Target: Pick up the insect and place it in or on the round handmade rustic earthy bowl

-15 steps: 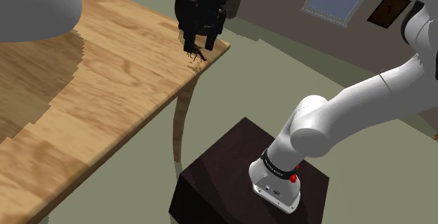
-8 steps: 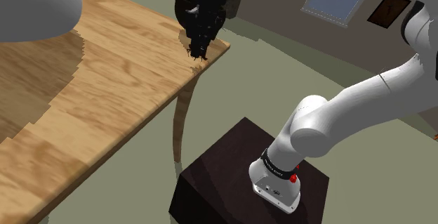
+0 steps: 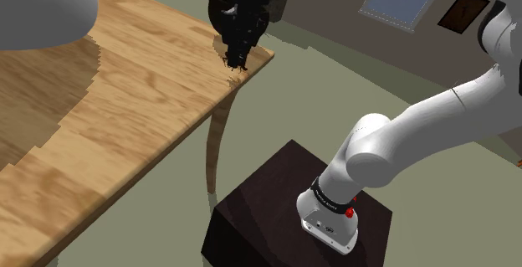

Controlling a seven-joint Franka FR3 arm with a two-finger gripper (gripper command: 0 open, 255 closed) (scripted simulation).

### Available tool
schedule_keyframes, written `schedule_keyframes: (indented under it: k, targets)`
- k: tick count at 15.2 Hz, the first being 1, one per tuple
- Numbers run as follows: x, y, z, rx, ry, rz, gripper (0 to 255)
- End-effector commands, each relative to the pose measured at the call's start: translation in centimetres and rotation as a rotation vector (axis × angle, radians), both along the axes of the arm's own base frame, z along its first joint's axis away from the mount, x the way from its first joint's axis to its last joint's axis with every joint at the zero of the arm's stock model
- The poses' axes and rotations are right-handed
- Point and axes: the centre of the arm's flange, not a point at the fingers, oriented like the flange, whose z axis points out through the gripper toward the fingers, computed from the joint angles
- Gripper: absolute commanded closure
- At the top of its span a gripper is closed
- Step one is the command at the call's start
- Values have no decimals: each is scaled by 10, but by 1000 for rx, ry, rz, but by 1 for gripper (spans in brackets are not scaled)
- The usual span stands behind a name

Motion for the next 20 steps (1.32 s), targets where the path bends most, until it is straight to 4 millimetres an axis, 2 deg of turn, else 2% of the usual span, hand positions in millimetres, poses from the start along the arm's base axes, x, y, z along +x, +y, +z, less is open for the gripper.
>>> schedule_keyframes:
  k: [1, 20]
  targets:
    - [0, 0, 8, 0, 0, 0, 255]
    - [0, 0, 109, 0, 0, 0, 255]
